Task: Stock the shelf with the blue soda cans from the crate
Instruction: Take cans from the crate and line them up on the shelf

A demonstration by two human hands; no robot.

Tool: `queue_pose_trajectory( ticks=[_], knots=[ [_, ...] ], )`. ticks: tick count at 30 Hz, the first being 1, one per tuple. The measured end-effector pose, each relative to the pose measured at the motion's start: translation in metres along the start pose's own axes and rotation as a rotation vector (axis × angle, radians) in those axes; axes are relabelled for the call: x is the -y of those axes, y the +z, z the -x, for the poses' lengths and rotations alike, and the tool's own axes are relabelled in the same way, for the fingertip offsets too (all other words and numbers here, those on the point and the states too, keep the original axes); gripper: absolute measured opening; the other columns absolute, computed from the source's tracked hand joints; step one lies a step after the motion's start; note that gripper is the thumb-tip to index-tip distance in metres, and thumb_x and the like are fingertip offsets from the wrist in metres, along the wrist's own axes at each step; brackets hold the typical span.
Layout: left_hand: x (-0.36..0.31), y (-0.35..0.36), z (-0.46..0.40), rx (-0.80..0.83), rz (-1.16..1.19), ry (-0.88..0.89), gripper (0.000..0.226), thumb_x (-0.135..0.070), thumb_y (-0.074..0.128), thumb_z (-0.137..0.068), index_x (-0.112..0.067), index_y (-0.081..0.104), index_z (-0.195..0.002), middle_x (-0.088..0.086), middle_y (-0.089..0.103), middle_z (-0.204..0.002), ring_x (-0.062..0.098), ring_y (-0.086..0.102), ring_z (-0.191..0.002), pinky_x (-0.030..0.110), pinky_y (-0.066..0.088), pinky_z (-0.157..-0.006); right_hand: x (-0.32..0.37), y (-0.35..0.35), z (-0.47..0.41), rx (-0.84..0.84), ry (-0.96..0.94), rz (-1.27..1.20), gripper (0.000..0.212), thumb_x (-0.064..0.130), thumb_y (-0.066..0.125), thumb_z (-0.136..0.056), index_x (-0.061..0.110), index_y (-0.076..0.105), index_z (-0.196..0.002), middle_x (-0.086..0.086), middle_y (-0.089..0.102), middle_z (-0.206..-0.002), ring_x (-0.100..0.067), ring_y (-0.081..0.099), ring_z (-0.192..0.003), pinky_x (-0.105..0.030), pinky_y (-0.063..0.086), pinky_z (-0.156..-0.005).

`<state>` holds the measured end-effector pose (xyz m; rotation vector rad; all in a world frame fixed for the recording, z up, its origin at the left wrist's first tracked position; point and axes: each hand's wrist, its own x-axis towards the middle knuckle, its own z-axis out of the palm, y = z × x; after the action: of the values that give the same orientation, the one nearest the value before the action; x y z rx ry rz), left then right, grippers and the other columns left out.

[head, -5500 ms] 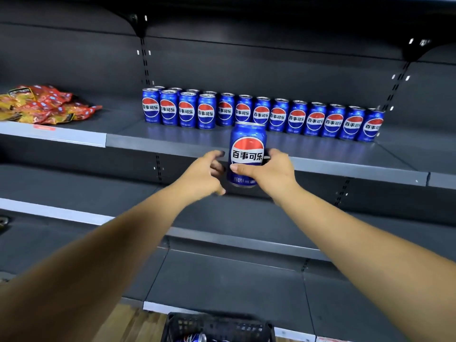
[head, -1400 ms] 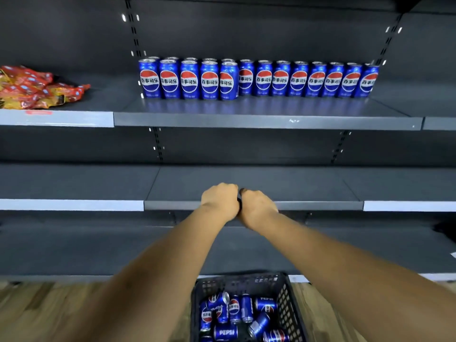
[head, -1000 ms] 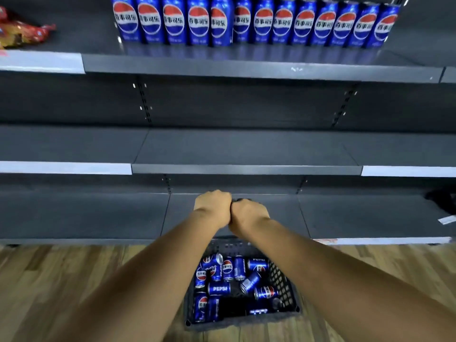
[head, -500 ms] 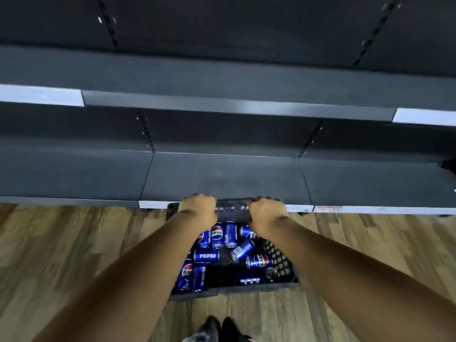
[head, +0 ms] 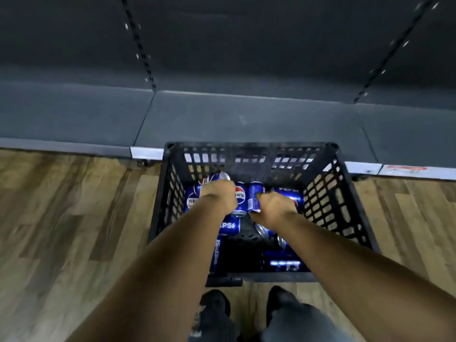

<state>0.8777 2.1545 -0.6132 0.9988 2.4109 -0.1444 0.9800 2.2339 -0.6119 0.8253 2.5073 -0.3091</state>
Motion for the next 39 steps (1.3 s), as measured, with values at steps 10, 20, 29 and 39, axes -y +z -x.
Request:
queue_pose_trajectory(
  ticks=[10, 20, 29, 39],
  knots=[
    [0.014, 0.102, -0.066, 0.116, 0.268, -0.133, 0.037, -0.021, 0.048, -0.093, -0.003, 0.052, -0.125, 0.017, 0.053, -0.130, 0.034, 0.051, -0.119, 0.038, 0.042, -0.095, -0.028, 0.095, -0.078, 0.066, 0.286, -0.538, 0.041, 0.036, 0.059, -0.089, 0.004, 0.064, -0.114, -0.014, 0.063, -0.120, -0.027, 0.057, -0.113, -0.022, 0.033, -0.072],
    [0.017, 0.141, -0.103, 0.094, 0.768, -0.232, 0.028, -0.008, 0.051, -0.089, 0.014, 0.059, -0.102, 0.030, 0.062, -0.111, 0.042, 0.058, -0.105, 0.042, 0.048, -0.089, -0.055, 0.132, -0.113, -0.077, 0.442, -0.716, 0.034, 0.017, 0.057, -0.089, 0.002, 0.061, -0.119, -0.015, 0.060, -0.124, -0.030, 0.054, -0.117, -0.026, 0.040, -0.086],
    [0.025, 0.176, -0.110, 0.000, 0.739, -0.330, 0.023, -0.014, 0.049, -0.088, -0.004, 0.065, -0.100, 0.017, 0.066, -0.106, 0.033, 0.059, -0.098, 0.030, 0.045, -0.082, -0.045, 0.148, -0.142, -0.186, 0.510, -0.641, 0.046, 0.038, 0.056, -0.090, 0.006, 0.053, -0.124, -0.017, 0.058, -0.125, -0.034, 0.043, -0.126, -0.036, 0.038, -0.099],
    [0.057, 0.194, -0.128, -0.058, 1.190, -0.490, 0.017, -0.008, 0.046, -0.094, -0.003, 0.057, -0.106, 0.010, 0.063, -0.049, 0.024, 0.063, -0.046, 0.031, 0.055, -0.053, -0.040, 0.180, -0.155, -0.143, 0.429, -0.429, 0.100, 0.079, 0.044, -0.075, 0.004, 0.032, -0.140, -0.015, 0.043, -0.143, -0.025, 0.004, -0.145, -0.044, -0.002, -0.114]
  ],
)
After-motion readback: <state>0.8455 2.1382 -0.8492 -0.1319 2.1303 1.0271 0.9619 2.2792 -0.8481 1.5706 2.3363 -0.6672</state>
